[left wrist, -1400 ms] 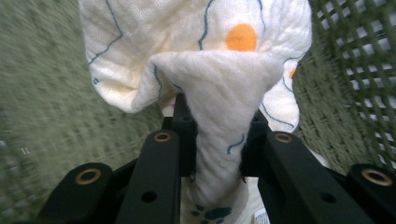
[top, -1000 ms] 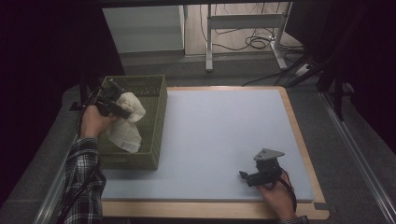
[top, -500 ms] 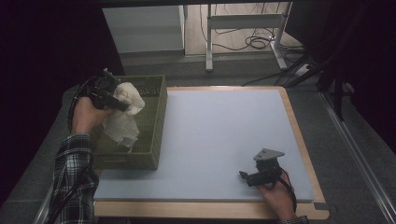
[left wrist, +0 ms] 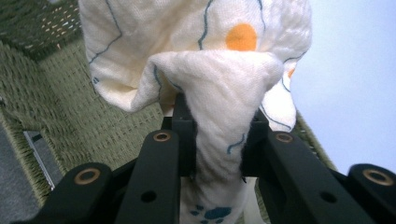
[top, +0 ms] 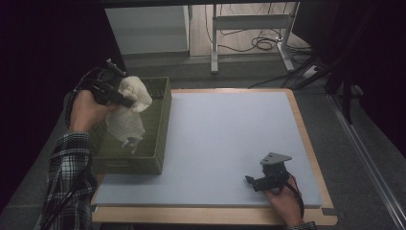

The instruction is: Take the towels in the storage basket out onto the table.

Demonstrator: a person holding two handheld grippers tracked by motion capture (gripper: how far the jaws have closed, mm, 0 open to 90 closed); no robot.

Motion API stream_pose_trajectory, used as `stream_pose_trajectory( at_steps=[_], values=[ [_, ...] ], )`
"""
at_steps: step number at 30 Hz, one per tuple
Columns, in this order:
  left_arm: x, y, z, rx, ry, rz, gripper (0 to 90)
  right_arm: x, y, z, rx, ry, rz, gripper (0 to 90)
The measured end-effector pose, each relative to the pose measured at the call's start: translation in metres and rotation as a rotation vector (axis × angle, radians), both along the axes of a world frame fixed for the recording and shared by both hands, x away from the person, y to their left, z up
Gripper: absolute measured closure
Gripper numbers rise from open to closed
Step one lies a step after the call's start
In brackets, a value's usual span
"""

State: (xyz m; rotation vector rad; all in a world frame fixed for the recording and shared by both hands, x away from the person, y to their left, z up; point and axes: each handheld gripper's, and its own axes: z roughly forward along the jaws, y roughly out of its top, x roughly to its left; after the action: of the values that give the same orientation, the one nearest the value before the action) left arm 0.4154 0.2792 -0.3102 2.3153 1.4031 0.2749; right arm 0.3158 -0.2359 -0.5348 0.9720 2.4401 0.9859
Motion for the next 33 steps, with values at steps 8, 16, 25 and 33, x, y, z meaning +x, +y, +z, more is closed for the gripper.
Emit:
stream_pose_trajectory(
  at_steps=[8, 16, 25, 33],
  values=[
    [-0.005, -0.013, 0.024, -0.012, 0.008, -0.021, 74.0, 0.0, 0.0, 0.0, 0.0, 0.003, -0.001, 5.1],
    [-0.002, -0.034, 0.036, -0.02, 0.022, -0.056, 74.0, 0.0, 0.0, 0.0, 0.0, 0.003, 0.0, 5.1],
    [0.003, -0.063, 0.048, -0.014, 0.028, -0.106, 74.1, 0.0, 0.0, 0.0, 0.0, 0.002, 0.001, 5.1],
    [0.009, -0.086, 0.051, -0.021, 0.034, -0.147, 74.1, 0.0, 0.0, 0.0, 0.001, 0.001, 0.0, 5.1]
  ],
)
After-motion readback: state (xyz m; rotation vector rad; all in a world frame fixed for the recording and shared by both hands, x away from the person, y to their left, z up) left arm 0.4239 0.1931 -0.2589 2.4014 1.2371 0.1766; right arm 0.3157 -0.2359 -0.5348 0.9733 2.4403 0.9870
